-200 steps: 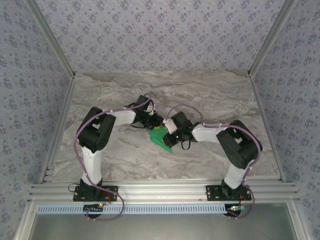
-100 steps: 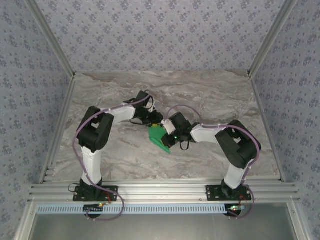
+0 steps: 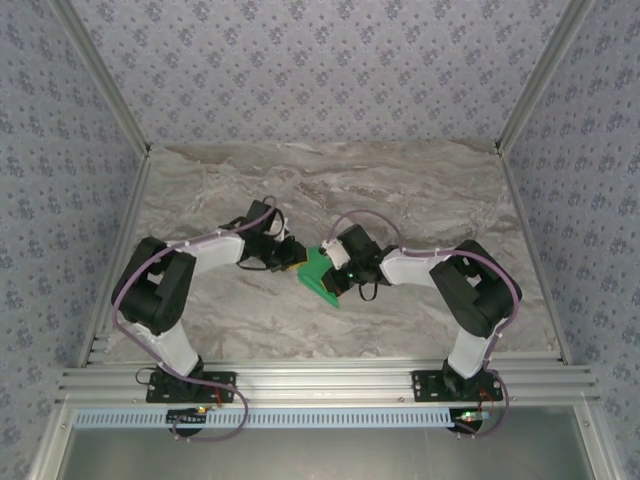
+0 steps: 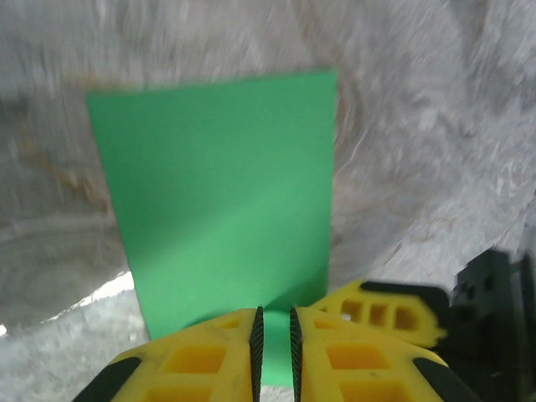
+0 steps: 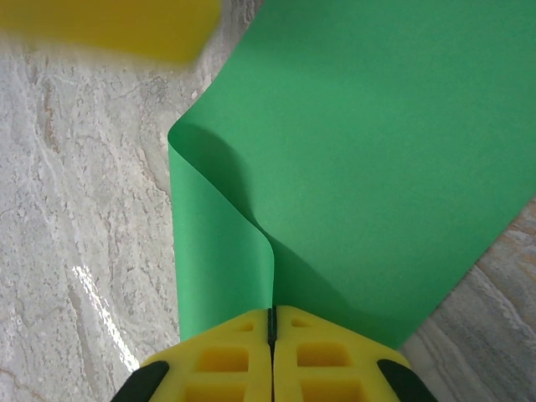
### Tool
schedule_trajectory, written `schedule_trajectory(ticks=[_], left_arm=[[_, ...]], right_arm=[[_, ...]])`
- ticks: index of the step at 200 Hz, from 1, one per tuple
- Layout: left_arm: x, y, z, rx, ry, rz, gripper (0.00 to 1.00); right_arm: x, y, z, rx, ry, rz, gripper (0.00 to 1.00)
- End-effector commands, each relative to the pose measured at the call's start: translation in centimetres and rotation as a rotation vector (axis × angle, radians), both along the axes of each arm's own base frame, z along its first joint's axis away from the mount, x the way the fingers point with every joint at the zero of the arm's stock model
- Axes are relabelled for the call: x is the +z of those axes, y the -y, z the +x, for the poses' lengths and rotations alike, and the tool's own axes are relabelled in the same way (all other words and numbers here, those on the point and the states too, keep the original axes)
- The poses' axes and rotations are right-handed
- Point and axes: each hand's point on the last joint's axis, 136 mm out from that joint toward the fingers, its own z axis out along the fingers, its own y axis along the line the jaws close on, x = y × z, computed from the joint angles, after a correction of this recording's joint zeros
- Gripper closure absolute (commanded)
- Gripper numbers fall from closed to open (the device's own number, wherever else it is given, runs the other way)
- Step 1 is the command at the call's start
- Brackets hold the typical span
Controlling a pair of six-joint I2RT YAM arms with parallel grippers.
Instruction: Fold a paper plane with a square sheet of paper (fold left side to right side)
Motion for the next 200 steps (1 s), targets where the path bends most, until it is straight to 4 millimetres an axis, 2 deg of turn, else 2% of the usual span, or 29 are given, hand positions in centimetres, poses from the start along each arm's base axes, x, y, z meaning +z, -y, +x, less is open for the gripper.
schedule_trajectory(ticks=[1,33,67,200], left_arm=[[1.7,1.8,-0.5,0.001,0.025,-0.112,0.84],[0.7,2.4,-1.7,-0.006,0.006,-0.110,0.85],[-0.2,2.8,-2.1,-0.010,-0.005,-0.092,0.86],[-5.4,-0.2,-4.6,0.012,-0.080,0.087,0.86]], right_arm=[[-3.0,1.3,-2.1,0.015,-0.087,-0.113,0.93],[-3.1,1.2,-2.2,0.020,-0.086,-0.119,0.93],[-3.1,1.1,-2.3,0.026,-0.085,-0.129,0.93],[-3.1,1.1,-2.2,0.031,-0.085,-0.136,0.93]])
